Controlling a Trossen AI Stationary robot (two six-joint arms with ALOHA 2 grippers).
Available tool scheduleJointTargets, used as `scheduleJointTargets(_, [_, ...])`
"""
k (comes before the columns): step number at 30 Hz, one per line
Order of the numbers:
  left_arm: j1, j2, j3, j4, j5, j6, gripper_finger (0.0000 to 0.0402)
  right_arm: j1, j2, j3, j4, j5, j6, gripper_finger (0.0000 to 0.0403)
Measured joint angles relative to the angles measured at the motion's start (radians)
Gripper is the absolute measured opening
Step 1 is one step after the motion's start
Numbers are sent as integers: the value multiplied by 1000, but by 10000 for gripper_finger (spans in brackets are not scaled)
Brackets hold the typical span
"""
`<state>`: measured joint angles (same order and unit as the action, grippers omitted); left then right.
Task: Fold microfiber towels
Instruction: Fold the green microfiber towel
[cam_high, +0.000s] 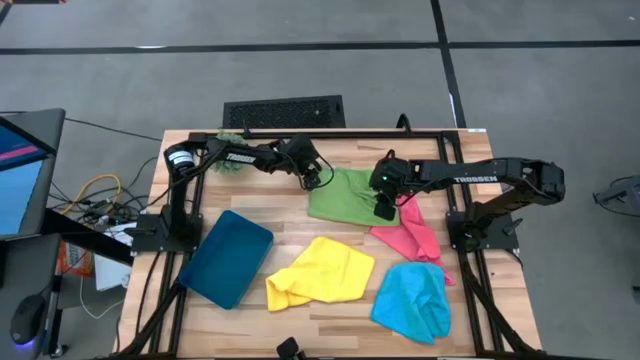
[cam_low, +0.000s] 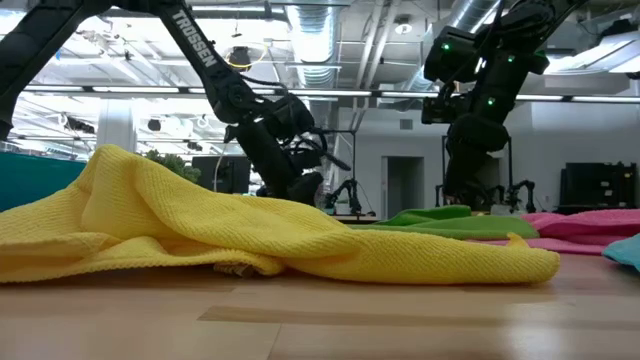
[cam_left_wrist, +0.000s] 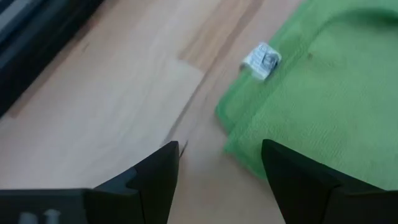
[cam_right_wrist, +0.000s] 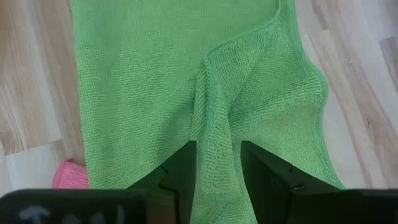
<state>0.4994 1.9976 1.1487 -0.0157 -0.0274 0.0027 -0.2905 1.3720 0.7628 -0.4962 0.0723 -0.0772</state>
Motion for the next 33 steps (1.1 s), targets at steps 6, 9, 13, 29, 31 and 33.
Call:
scheduleJointTargets(6, [-6,1,4,3,-13,2,206,0,0,0,20,0,-1,149])
scheduleJointTargets(9, [-5,1,4,1,-14,6,192,0,0,0,21,0,-1,146])
scheduleJointTargets(13, [-5,1,4,-4,-16,34,144,0,0,0,22,0,-1,146])
scheduleJointTargets(29, [4,0,17,-60,101,-57,2,0,0,25,24,-1,34,147])
scheduleJointTargets(31, [8,0,45,-88,136,-98,1,-1,-17,35,10,-3,44,147])
scheduleJointTargets(33, [7,-1,81,-116,146,-115,0,0,-35,43,15,-3,48,147])
